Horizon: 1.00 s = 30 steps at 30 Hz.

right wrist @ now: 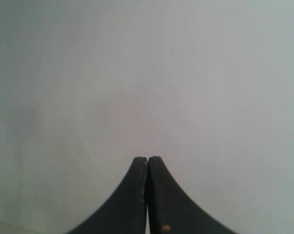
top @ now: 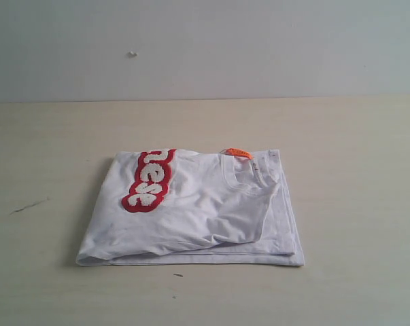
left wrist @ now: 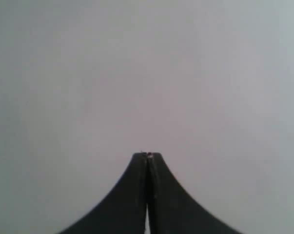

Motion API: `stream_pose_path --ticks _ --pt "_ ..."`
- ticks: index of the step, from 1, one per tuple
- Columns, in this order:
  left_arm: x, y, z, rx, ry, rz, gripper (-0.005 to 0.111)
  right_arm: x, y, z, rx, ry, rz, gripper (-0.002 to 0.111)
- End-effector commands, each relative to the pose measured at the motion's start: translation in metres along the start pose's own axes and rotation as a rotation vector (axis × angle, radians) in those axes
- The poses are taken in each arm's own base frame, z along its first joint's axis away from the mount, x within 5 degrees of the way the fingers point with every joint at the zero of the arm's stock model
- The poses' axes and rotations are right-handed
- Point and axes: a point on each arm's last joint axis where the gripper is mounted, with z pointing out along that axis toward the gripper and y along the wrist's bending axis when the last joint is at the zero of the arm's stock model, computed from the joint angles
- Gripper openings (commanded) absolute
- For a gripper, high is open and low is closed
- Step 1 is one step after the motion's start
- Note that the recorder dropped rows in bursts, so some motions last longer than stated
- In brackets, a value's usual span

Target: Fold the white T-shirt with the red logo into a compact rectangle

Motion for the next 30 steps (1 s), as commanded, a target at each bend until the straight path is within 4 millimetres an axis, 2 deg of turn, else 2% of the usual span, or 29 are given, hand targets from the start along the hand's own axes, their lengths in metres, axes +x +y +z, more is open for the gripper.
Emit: stream_pose_path --ticks 1,12,15,24,30 --pt "0.020 0.001 -0.003 -0.024 0.045 0.009 0.000 0.001 0.000 0.000 0.006 -0.007 -0.001 0.000" --pt "0.060 0.004 -0.010 -0.073 0.171 0.002 0.000 0.001 0.000 0.000 0.006 -0.007 -0.001 0.000" --pt "0.063 0.006 -0.011 -0.097 0.178 -0.003 0.000 0.001 0.000 0.000 0.006 -0.007 -0.001 0.000" --pt "0.081 0.006 -0.016 -0.108 0.393 -0.011 0.000 0.001 0.000 0.000 0.006 -0.007 -0.001 0.000" --pt "0.095 0.004 -0.023 -0.115 0.560 -0.090 0.000 0.001 0.000 0.000 0.006 -0.007 -0.001 0.000"
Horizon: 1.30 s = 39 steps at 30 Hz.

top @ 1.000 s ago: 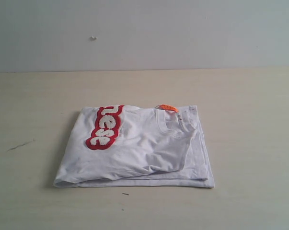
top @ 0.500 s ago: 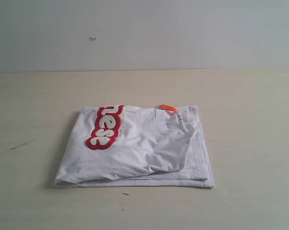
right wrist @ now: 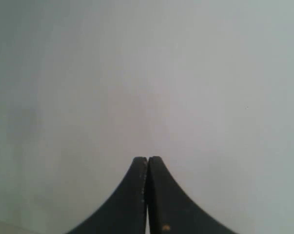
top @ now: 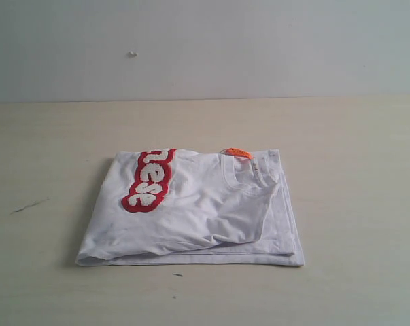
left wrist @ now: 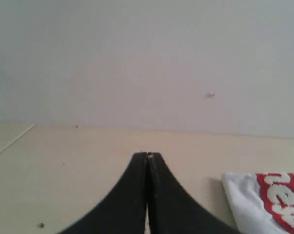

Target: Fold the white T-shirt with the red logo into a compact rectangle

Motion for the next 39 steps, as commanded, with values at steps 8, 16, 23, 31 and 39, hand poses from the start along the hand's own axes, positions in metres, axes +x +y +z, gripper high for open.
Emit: stream_pose_path --ticks 8,16,23,31,39 --pt "0.020 -0.001 -0.002 0.006 0.217 -0.047 0.000 0.001 0.000 0.000 0.006 -0.007 -0.001 0.000" --pt "0.024 -0.001 -0.003 0.007 0.264 -0.041 0.000 0.001 0.000 0.000 0.006 -0.007 -0.001 0.000" --pt "0.025 -0.001 -0.003 0.007 0.266 -0.041 0.000 0.001 0.000 0.000 0.006 -0.007 -0.001 0.000" --pt "0.025 -0.001 -0.003 0.007 0.266 -0.041 0.000 0.001 0.000 0.000 0.006 -0.007 -0.001 0.000" --pt "0.025 -0.001 -0.003 0.007 0.266 -0.041 0.000 0.001 -0.001 0.000 0.007 -0.006 -0.034 0.000"
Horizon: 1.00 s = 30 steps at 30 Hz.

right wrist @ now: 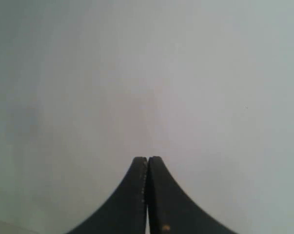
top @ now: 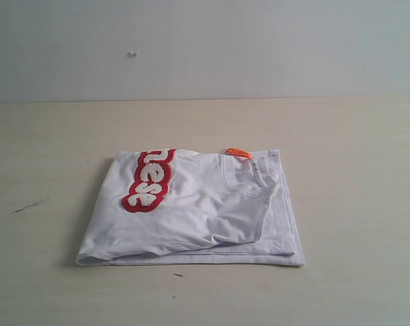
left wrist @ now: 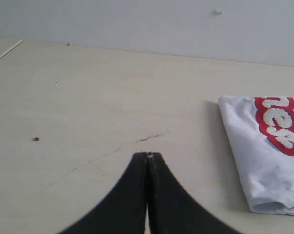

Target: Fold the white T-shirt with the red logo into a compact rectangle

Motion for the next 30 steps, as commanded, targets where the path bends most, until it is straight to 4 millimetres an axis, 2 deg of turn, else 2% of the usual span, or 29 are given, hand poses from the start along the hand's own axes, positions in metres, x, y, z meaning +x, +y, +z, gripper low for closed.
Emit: stream_pose_path --ticks 1,5,10,13,18,21,30 --pt "0.000 0.000 0.000 0.003 -0.005 -0.005 0.000 0.002 -0.001 0.000 0.007 -0.004 -0.028 0.000" --pt "0.000 0.000 0.000 0.003 -0.005 -0.005 0.000 -0.006 -0.004 -0.002 0.063 -0.097 -0.188 0.000" --pt "0.000 0.000 0.000 0.003 -0.005 -0.005 0.000 -0.012 -0.007 -0.011 0.235 -0.254 -0.248 0.000" --pt "0.000 0.000 0.000 0.003 -0.005 -0.005 0.000 -0.013 -0.002 -0.019 0.315 -0.280 -0.372 0.000" --pt "0.000 0.000 0.000 0.003 -0.005 -0.005 0.000 -0.009 0.001 -0.027 0.427 -0.263 -0.433 0.000" --pt "0.000 0.000 0.000 0.003 -0.005 -0.005 0.000 0.006 -0.003 -0.026 0.474 -0.219 -0.450 0.000" --pt "0.000 0.000 0.000 0.003 -0.005 -0.005 0.000 0.073 -0.024 -0.023 0.509 0.004 -0.340 0.000"
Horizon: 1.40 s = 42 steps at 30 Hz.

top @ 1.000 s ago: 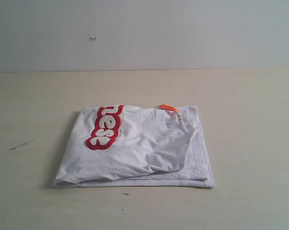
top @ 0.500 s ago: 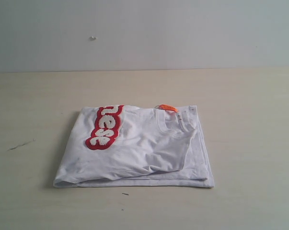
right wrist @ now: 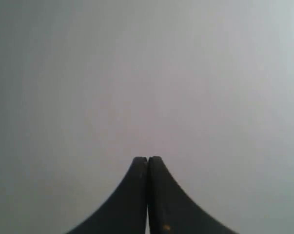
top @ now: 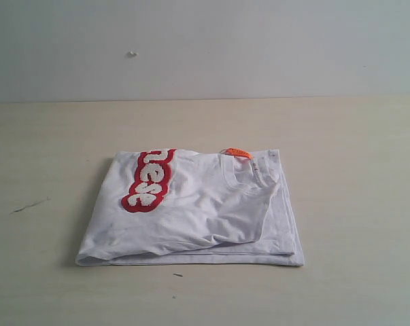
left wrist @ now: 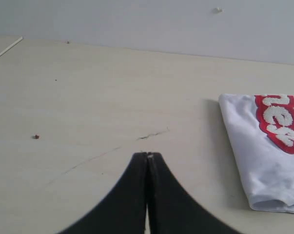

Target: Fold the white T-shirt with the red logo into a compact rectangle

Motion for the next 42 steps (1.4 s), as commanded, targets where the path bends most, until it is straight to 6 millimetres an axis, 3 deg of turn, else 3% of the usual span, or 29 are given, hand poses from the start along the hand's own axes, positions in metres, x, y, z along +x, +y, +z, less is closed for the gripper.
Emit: stream_pose_path --ticks 1,9,17,42 --pt "0.000 0.000 0.000 0.003 -0.011 -0.005 0.000 0.034 0.003 -0.003 -0.008 0.113 0.027 0.000" --pt "0.000 0.000 0.000 0.003 -0.011 -0.005 0.000 0.103 0.010 -0.018 -0.021 0.324 0.043 0.000" --pt "0.000 0.000 0.000 0.003 -0.011 -0.005 0.000 0.129 0.011 -0.032 -0.027 0.655 0.054 0.000" --pt "0.000 0.000 0.000 0.003 -0.011 -0.005 0.000 0.132 0.011 -0.035 -0.034 0.693 0.043 0.000"
